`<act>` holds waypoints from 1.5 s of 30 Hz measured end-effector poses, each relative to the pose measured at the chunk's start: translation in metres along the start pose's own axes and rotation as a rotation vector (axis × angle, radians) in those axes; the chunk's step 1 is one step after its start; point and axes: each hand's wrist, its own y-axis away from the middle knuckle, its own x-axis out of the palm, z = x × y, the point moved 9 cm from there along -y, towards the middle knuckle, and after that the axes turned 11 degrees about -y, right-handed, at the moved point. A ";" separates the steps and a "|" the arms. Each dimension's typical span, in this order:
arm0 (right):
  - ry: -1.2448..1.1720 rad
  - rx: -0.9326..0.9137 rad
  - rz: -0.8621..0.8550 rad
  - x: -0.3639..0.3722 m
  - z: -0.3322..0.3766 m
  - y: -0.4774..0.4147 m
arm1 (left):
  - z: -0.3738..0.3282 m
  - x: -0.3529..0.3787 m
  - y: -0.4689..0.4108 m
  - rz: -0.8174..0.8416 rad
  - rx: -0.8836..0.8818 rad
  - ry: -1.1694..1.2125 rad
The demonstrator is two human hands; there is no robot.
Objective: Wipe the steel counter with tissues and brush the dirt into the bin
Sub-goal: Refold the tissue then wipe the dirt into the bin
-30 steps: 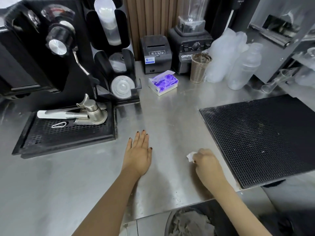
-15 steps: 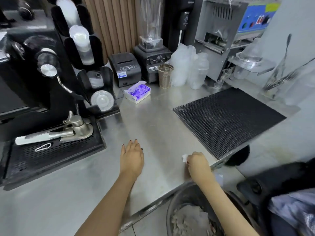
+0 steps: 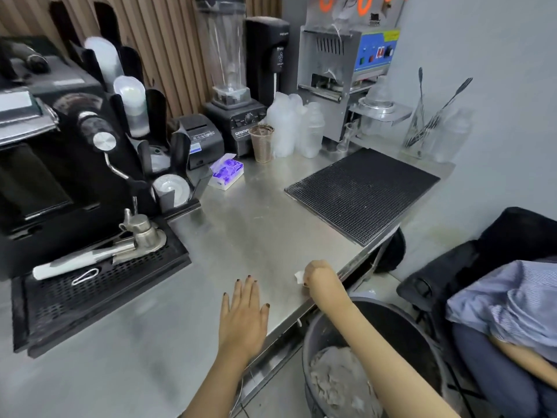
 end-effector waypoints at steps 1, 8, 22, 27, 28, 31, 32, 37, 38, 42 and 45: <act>0.002 0.014 0.043 0.002 0.002 0.000 | 0.000 0.001 0.001 0.005 0.000 0.000; -0.158 -0.019 -0.128 0.002 -0.011 0.005 | 0.000 0.000 0.001 0.004 -0.013 -0.011; -0.240 -0.115 -0.084 0.006 -0.019 0.004 | -0.001 0.005 -0.007 -0.012 -0.027 -0.048; -0.171 -0.088 -0.006 0.011 -0.018 -0.005 | -0.001 0.004 -0.006 0.006 -0.034 -0.059; -0.146 -0.091 -0.006 0.011 -0.016 -0.005 | 0.000 0.004 -0.006 0.011 -0.036 -0.061; -0.135 -0.128 -0.016 0.012 -0.018 -0.004 | 0.001 0.004 -0.006 0.021 -0.039 -0.055; -0.125 -0.128 0.006 0.014 -0.016 -0.003 | 0.001 0.004 -0.006 0.018 -0.039 -0.053; -0.102 -0.082 0.140 0.033 -0.017 0.005 | 0.000 0.004 -0.006 0.021 -0.038 -0.052; -0.074 -0.081 0.182 0.038 -0.017 0.010 | 0.000 0.004 -0.006 0.022 -0.040 -0.053; 0.011 -0.260 0.035 0.024 -0.005 0.012 | 0.000 0.004 -0.005 0.024 -0.039 -0.051; 0.063 -0.363 0.041 0.030 0.003 0.014 | 0.001 0.003 -0.005 0.015 -0.043 -0.050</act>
